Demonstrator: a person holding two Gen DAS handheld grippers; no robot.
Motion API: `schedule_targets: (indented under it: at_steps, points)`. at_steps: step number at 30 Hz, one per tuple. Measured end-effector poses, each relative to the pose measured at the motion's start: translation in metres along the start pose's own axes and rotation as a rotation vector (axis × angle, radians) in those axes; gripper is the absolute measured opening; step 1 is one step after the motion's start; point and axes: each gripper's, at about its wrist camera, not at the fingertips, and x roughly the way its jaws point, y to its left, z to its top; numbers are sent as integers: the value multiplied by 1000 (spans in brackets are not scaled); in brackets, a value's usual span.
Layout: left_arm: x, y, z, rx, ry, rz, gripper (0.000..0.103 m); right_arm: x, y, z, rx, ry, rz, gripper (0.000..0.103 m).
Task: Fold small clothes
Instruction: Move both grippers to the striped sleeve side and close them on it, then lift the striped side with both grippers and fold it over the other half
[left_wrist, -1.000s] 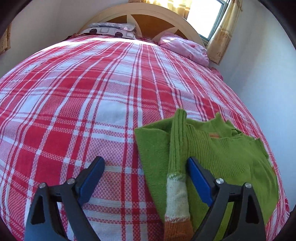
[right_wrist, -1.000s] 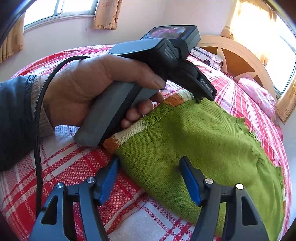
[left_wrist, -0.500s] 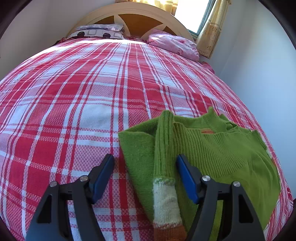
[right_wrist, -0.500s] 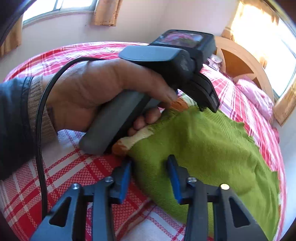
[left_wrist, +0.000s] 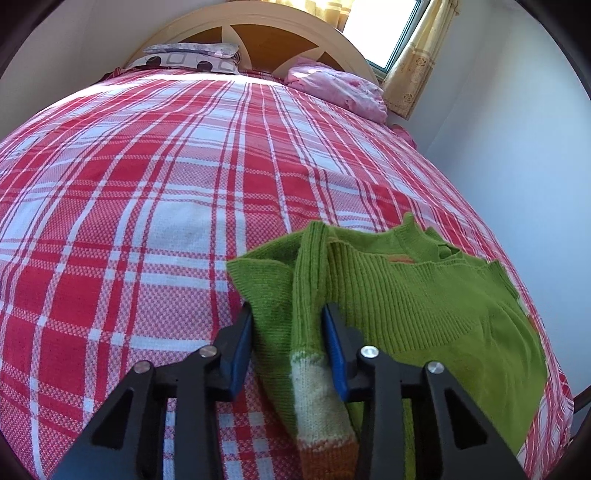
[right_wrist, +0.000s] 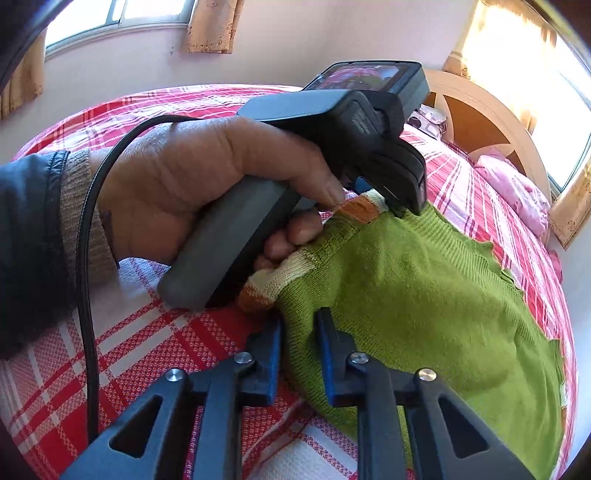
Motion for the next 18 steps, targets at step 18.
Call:
schedule_targets:
  at_steps: [18]
  points:
    - [-20, 3, 17, -223, 76, -161, 15, -39, -73, -6, 250, -112, 144, 11]
